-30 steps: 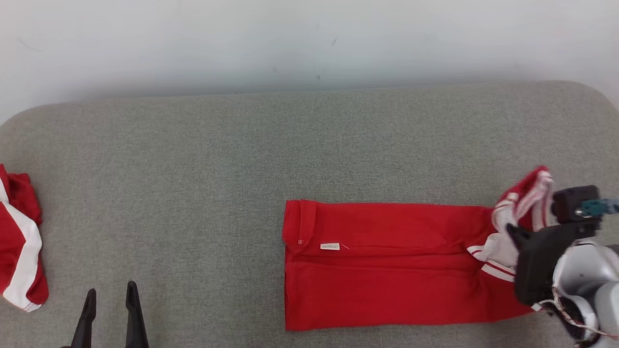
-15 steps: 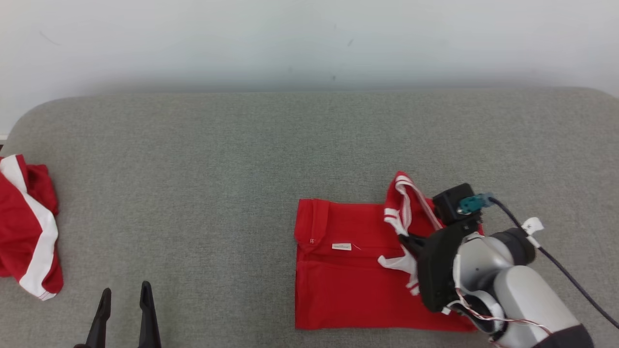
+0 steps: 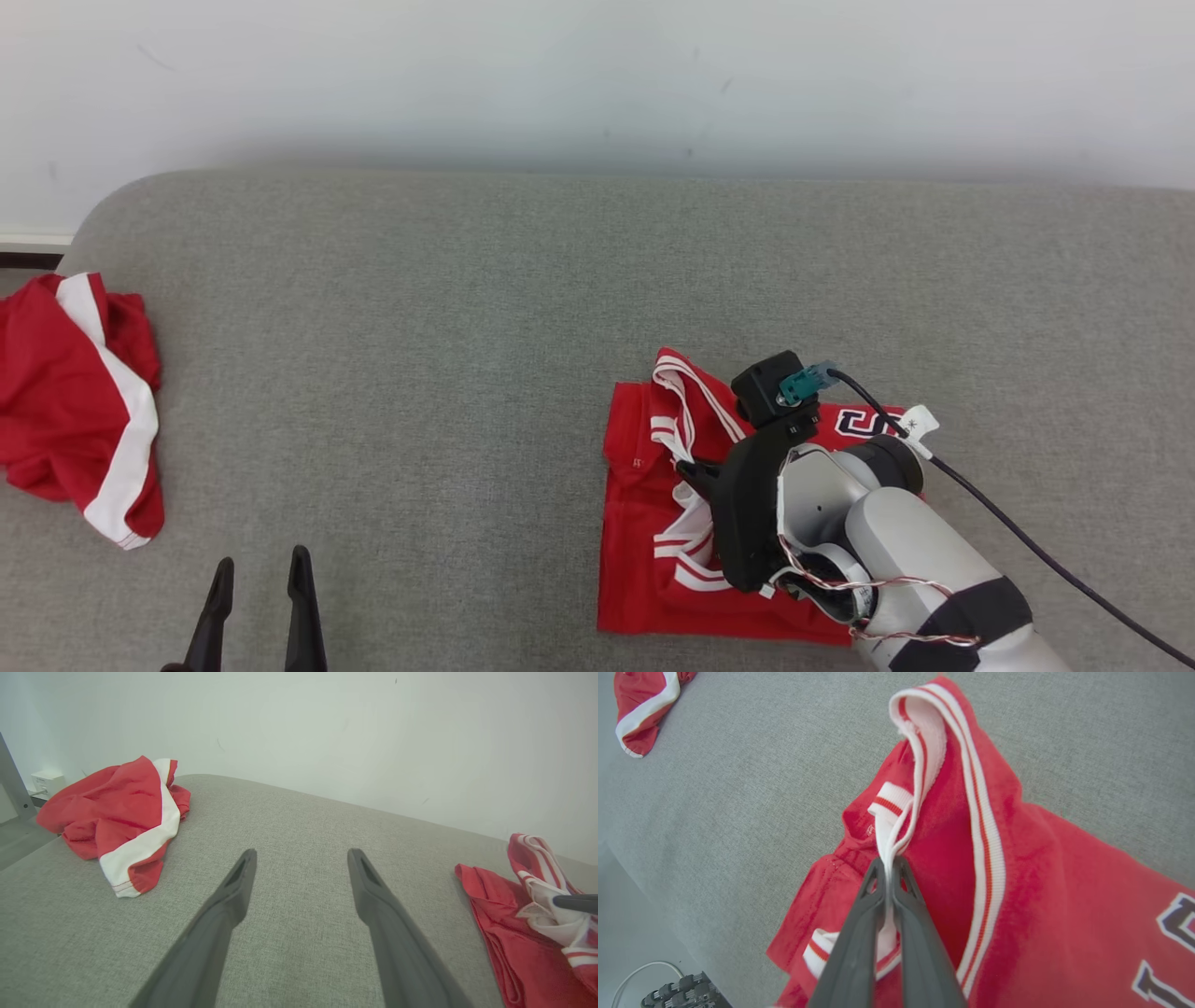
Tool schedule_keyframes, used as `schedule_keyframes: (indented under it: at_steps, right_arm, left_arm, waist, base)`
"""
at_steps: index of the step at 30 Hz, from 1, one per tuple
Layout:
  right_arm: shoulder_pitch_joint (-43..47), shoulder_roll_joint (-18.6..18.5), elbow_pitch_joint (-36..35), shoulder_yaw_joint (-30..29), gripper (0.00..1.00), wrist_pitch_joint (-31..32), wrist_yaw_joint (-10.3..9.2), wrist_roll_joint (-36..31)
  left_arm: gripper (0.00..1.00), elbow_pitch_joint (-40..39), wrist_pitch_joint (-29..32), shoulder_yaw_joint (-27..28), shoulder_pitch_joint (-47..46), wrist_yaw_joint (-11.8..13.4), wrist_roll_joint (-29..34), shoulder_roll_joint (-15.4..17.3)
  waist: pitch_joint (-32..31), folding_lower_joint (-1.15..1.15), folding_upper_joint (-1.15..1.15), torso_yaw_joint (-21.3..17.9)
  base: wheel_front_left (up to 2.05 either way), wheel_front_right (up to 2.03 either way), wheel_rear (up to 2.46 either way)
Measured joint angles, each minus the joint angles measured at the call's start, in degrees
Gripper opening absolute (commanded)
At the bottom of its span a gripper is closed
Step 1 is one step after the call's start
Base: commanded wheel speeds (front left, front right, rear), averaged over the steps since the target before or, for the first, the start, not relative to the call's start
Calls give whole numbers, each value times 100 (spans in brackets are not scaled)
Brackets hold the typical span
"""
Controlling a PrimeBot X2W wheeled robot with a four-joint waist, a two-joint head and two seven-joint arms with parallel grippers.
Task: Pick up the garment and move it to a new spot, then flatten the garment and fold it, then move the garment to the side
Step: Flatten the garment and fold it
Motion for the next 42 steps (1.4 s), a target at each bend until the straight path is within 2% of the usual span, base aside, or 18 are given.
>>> schedule_keyframes:
  at_steps: [7, 8, 9, 12, 18, 23, 30, 32, 37, 42]
  right_arm:
    - [-227, 169, 645, 187, 0, -259, -1, 149]
    - [-247, 191, 680, 196, 79, -353, -1, 199]
    - [-269, 225, 725, 187, 100, -446, -1, 246]
    - [-350, 312, 756, 180, 100, -778, -1, 497]
    - [-486, 312, 360, 111, 100, -1396, -1, 925]
    - [-322, -159, -156, -278, 100, -1938, -1, 953]
    - [767, -815, -740, -1325, 100, -2757, -1, 114]
    - [1213, -843, -899, -1719, 100, -2987, -1, -119]
    - [2001, -866, -1259, -2242, 100, -3368, -1, -703]
    - [2766, -576, -1695, -2684, 100, -3686, -1, -1141]
  left_arm:
    - [100, 29, -1, -62, -2, 0, -23, -2]
    - [100, 29, -1, -71, -2, 0, -23, -2]
    - [100, 29, -1, -73, -1, 0, -24, -4]
    - [100, 29, 0, -58, -1, 0, -26, -7]
    - [100, 22, -1, 10, 8, 0, -31, -13]
    - [100, -14, -1, 52, 48, 0, -25, -19]
    - [100, -24, -1, 48, 147, 0, -10, -22]
    - [100, -22, 0, 37, 215, 0, -11, -23]
    - [100, -13, -1, -14, 257, 0, -13, -24]
    - [100, -8, -1, -30, 341, 0, 22, -26]
  waist:
    - [15, 0, 0, 122]
    - [17, 0, 0, 129]
    - [20, 0, 0, 131]
    - [16, 0, 0, 115]
    - [-63, 0, 0, 33]
    - [-171, 0, 0, -66]
    - [-368, -1, 0, -190]
    - [-420, -1, 0, -230]
    - [-510, -1, 0, -315]
    - [-604, -2, 0, -454]
  base:
    - [0, 0, 0]
    - [0, 0, 0]
    - [0, 0, 0]
    - [0, 0, 0]
    - [0, 0, 0]
    - [0, 0, 0]
    - [0, 0, 0]
    - [0, 0, 0]
    - [0, 0, 0]
    - [0, 0, 0]
